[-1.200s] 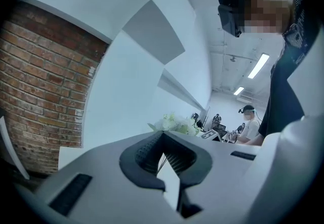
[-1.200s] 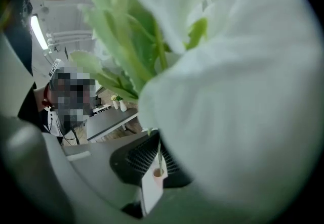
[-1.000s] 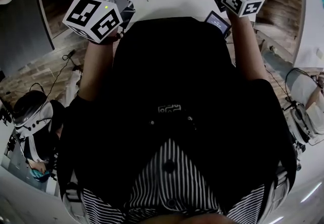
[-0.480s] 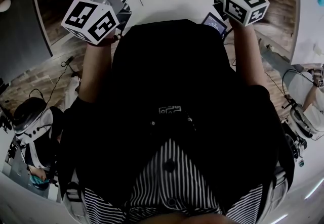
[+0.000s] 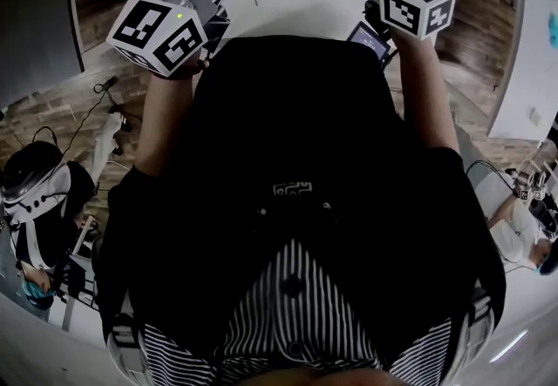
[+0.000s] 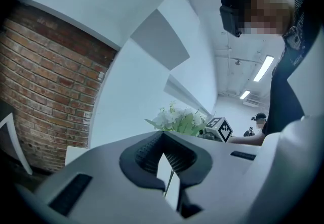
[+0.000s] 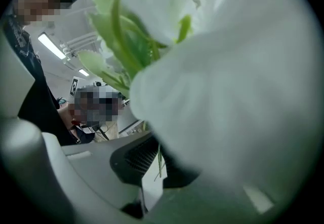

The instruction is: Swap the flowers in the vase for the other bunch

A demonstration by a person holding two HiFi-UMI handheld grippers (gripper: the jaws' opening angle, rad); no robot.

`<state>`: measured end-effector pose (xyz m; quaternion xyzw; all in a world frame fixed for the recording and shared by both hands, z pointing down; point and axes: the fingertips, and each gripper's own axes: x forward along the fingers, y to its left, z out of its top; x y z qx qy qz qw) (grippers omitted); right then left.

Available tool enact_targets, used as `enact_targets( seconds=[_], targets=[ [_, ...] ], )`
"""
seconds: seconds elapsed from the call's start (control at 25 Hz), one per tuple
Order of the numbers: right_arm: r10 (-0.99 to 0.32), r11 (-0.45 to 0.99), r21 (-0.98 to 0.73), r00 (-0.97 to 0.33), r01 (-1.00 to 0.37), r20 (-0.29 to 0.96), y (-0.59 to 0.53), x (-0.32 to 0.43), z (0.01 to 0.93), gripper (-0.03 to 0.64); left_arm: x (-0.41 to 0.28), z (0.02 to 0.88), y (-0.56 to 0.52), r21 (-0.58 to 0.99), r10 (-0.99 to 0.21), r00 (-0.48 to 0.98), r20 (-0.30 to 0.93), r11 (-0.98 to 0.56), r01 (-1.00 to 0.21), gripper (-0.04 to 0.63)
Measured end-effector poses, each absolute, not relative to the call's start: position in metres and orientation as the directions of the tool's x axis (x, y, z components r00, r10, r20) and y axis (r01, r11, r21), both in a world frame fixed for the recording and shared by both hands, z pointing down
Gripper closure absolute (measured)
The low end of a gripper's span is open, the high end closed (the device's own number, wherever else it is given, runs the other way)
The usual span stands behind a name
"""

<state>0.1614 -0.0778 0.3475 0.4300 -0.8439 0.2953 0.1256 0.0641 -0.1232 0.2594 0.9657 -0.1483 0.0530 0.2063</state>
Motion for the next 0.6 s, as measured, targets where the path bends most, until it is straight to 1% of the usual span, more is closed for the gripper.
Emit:
enact_targets(
  seconds=[0.28, 0.4, 0.6],
  targets=[
    [-0.534, 0.476, -0.484, -0.678, -0.735, 0.505, -0.086, 0.141, 0.369, 0.601, 0.044, 0.269, -0.131, 0.4, -0.33, 0.929, 0.17, -0.838, -0.371, 0.591],
    [-0.501, 0.466, -0.502, -0.685, -0.728, 0.529, -0.091, 0.127, 0.383, 0.601, 0.028, 0.274, -0.135, 0.408, -0.348, 0.921, 0.173, -0.826, -0.388, 0.591],
    [-0.466, 0.435, -0.534, -0.689, -0.725, 0.556, -0.097, 0.125, 0.402, 0.601, 0.018, 0.28, -0.138, 0.417, -0.372, 0.908, 0.191, -0.807, -0.419, 0.591]
  ],
)
